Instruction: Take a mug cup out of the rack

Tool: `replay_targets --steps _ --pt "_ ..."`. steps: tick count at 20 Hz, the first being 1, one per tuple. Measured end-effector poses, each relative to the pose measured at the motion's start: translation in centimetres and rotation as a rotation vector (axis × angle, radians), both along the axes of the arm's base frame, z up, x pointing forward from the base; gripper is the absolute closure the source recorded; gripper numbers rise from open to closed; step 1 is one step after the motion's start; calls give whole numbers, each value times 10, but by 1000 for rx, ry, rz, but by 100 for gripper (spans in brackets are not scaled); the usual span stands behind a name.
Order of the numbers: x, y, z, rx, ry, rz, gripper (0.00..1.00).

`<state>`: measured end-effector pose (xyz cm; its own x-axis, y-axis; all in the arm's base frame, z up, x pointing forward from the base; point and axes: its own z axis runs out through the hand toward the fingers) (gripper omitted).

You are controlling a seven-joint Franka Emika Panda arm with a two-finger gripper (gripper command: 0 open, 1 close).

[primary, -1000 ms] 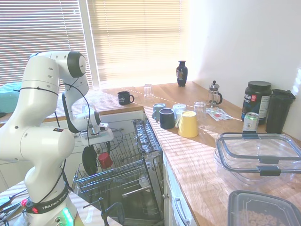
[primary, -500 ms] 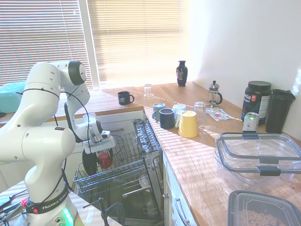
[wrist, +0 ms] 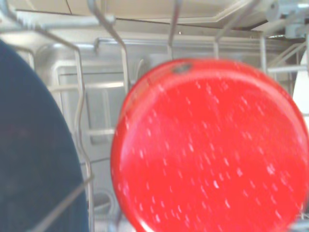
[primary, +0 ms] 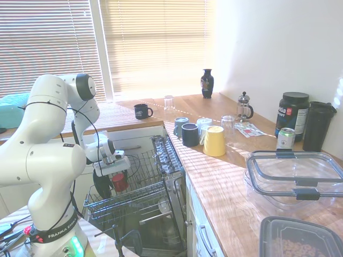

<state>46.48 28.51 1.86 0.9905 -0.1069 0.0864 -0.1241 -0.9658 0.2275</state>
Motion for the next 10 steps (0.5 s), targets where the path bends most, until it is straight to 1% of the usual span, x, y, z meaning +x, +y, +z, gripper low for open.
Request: replay_targets --steps 5,10 --pt "3 1 -7 4 -4 -5 100" --pt "2 -4 -16 2 2 6 100"
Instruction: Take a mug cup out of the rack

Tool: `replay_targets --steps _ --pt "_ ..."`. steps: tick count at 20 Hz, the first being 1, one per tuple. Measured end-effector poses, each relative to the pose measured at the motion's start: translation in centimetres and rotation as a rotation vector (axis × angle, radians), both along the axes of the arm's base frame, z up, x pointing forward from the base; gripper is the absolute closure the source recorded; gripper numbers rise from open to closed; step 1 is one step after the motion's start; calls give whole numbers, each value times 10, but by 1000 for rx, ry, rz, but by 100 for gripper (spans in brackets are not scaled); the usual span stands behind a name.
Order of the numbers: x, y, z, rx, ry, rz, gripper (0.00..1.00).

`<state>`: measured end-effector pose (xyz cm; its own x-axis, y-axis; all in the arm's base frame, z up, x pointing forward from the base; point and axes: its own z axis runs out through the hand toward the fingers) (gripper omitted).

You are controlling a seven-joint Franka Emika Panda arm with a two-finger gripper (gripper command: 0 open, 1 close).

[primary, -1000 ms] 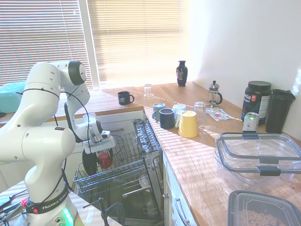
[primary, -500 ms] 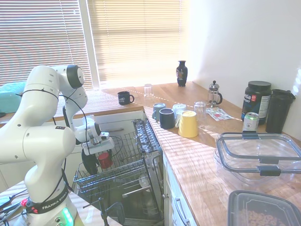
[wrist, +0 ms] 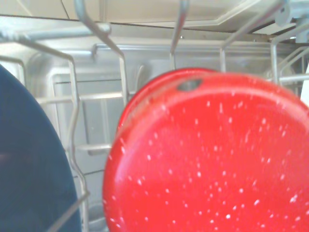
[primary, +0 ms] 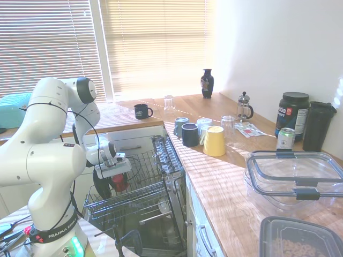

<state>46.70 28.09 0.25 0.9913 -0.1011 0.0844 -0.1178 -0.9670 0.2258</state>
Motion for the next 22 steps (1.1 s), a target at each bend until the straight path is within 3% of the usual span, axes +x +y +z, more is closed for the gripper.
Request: replay_targets --steps 22 --pt "5 0 1 18 20 13 100"
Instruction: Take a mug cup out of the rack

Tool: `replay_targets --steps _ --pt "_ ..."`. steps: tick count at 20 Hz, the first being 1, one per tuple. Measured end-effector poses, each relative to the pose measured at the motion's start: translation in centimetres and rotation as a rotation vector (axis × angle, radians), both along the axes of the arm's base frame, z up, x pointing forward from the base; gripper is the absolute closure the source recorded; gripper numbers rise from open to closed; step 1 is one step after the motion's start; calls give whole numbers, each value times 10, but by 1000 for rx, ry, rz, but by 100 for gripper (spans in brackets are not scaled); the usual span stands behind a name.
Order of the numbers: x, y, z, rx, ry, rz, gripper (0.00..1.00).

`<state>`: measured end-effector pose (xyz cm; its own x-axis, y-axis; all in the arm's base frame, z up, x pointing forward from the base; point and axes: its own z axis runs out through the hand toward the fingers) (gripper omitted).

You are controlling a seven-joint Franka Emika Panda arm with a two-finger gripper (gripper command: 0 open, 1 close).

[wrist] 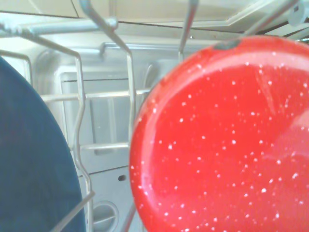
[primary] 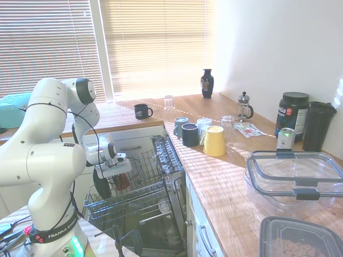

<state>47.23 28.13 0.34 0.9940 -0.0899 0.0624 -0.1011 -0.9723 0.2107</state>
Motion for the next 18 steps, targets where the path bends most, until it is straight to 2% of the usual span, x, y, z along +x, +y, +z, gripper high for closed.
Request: replay_targets --steps 5,9,13,18 --pt "2 2 7 -4 7 -5 100" --pt "5 4 29 -3 7 -12 100" --pt "5 -1 68 6 -5 -21 100" --pt "13 -21 136 11 -64 -25 100"
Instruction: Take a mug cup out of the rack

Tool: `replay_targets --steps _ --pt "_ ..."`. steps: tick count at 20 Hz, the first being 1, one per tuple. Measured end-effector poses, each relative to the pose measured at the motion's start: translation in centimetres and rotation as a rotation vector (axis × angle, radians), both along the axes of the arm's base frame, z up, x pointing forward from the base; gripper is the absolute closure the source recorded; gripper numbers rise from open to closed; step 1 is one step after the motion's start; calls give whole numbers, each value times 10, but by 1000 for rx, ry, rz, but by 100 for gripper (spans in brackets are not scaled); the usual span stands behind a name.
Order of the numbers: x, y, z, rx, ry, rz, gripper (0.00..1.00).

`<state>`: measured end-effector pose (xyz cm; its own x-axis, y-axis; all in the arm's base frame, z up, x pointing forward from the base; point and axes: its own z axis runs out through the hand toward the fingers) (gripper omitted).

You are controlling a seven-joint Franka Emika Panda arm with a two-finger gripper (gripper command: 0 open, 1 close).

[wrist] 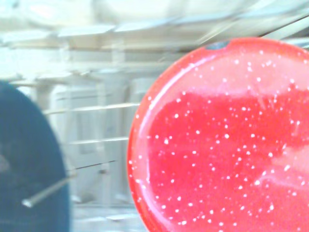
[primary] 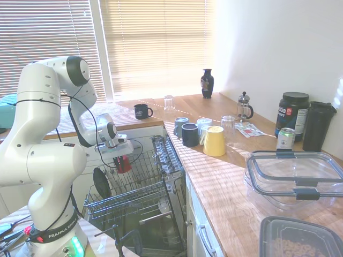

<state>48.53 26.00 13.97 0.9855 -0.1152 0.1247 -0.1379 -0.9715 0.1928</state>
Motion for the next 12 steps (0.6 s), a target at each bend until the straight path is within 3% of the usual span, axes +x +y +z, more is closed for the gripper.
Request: replay_targets --steps 6,12 --pt "6 -42 105 11 -74 -70 100" --pt "20 -107 216 99 -113 -257 100"
